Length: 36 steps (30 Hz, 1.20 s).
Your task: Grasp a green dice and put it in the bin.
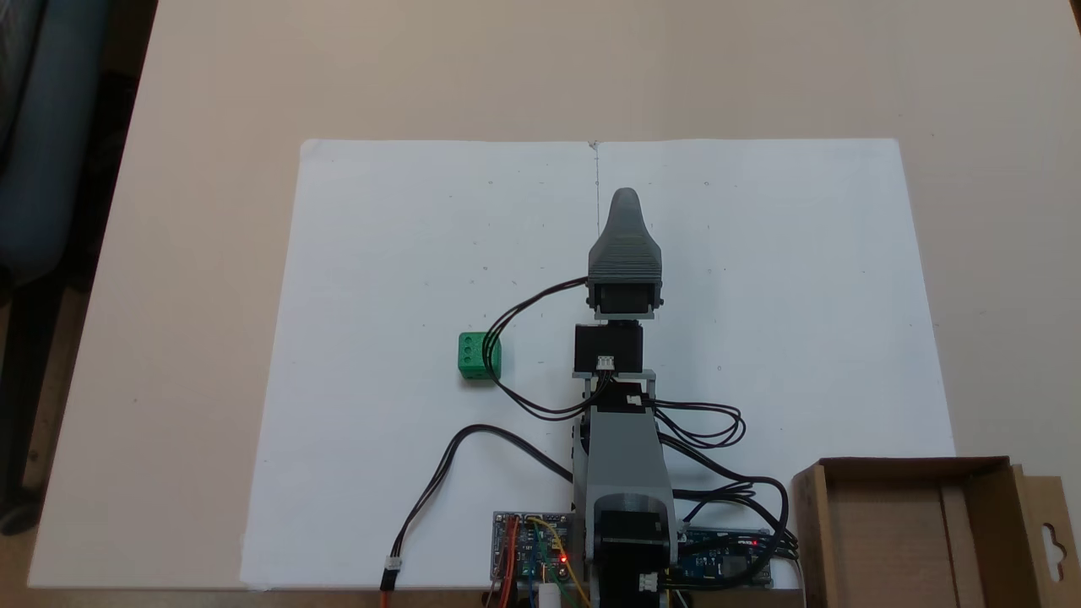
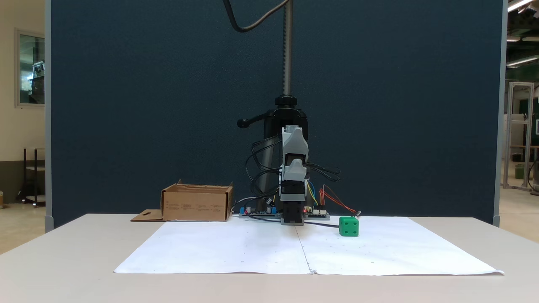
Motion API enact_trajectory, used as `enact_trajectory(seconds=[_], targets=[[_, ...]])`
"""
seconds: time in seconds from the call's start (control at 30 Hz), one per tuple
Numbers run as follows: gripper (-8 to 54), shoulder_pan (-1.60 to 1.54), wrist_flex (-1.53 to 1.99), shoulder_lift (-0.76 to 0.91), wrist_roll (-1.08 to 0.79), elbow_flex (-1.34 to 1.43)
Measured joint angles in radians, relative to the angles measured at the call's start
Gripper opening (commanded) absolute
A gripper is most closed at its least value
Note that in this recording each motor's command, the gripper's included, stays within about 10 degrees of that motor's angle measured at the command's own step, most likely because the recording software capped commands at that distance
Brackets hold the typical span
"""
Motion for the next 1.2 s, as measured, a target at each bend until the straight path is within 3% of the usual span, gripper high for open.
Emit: enact_trajectory(seconds=[1.2], targets=[[44.6,-0.041,0.0,0.0,0.0,0.0]])
